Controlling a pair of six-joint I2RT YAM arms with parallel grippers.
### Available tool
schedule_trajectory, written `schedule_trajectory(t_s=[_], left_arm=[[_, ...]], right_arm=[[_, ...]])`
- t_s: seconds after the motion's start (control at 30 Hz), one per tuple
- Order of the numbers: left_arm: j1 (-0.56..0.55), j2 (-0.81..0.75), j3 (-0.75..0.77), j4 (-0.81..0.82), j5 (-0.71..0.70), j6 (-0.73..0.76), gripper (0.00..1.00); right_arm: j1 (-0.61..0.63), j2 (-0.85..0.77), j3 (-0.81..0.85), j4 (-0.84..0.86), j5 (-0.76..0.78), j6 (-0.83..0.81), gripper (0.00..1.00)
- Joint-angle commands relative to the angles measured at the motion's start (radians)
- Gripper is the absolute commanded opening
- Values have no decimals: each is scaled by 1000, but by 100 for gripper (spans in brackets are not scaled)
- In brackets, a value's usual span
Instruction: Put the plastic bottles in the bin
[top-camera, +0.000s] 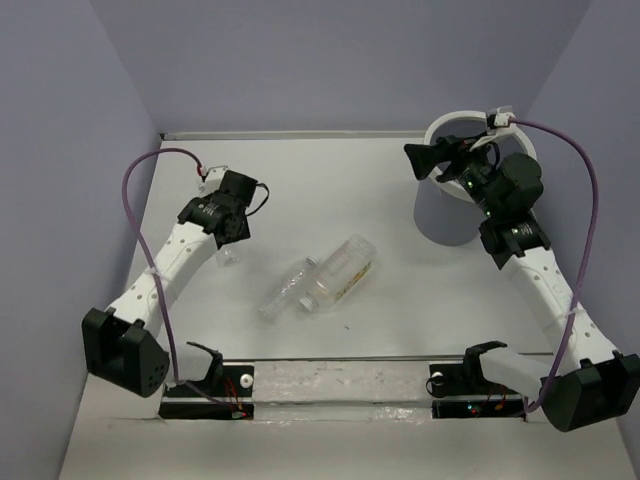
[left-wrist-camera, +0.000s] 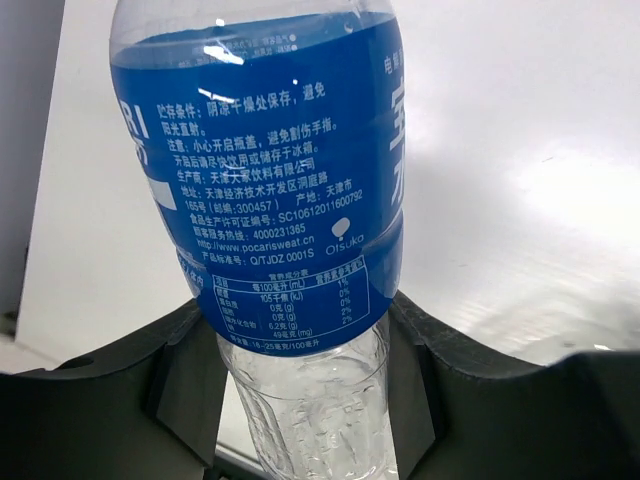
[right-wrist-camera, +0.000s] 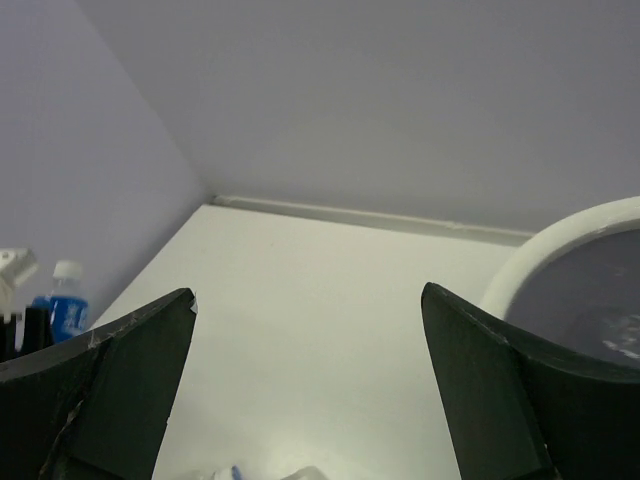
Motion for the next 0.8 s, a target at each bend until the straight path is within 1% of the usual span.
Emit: schedule_trajectory(t_s=[0.0,0.03,0.07,0.1,0.13,0.2,0.23,0.3,0.33,0.37,0.4,0.47,0.53,0.7,0.77], left_arm=[[-19,-146,91,112,70,62,44],[-25,-175,82,158,126,84,44],[-28,-241,64,273,294,128,44],[-28,-277,40,333,381,133,44],[-30,-309,-23,460,537,132,44],[-30,-394,-94,588,692,112,44],[-31,-416,-158,696,807,86,44],[-38,-455,-236,812,938,66,45],[-42,-462,-257,826,961,63,45],[-48,-476,-275,858,980,59,46],[-59,-481,-307,875,1025,58,46],[-76,-498,-329,913,1052,55,46],[-117,-507,-353,935,1076,59,46],[-212,-510,-370,938,1073,98,46],[-243,-505,-370,938,1066,105,46]], right_arm=[[79,20,44,13,-178,150,99],[88,20,37,28,-198,185,99],[99,23,5,85,-233,256,99],[112,22,-15,114,-244,284,99],[152,25,-32,137,-245,307,99],[204,31,-65,166,-223,335,99],[259,37,-68,174,-218,333,99],[325,63,-75,206,-222,348,100],[326,74,-74,222,-230,353,100],[352,100,-69,226,-235,358,100],[364,112,-56,225,-236,362,100],[399,151,-40,229,-232,364,100],[424,177,-17,234,-225,368,100],[504,244,13,239,-187,356,100],[516,257,20,237,-173,352,100]])
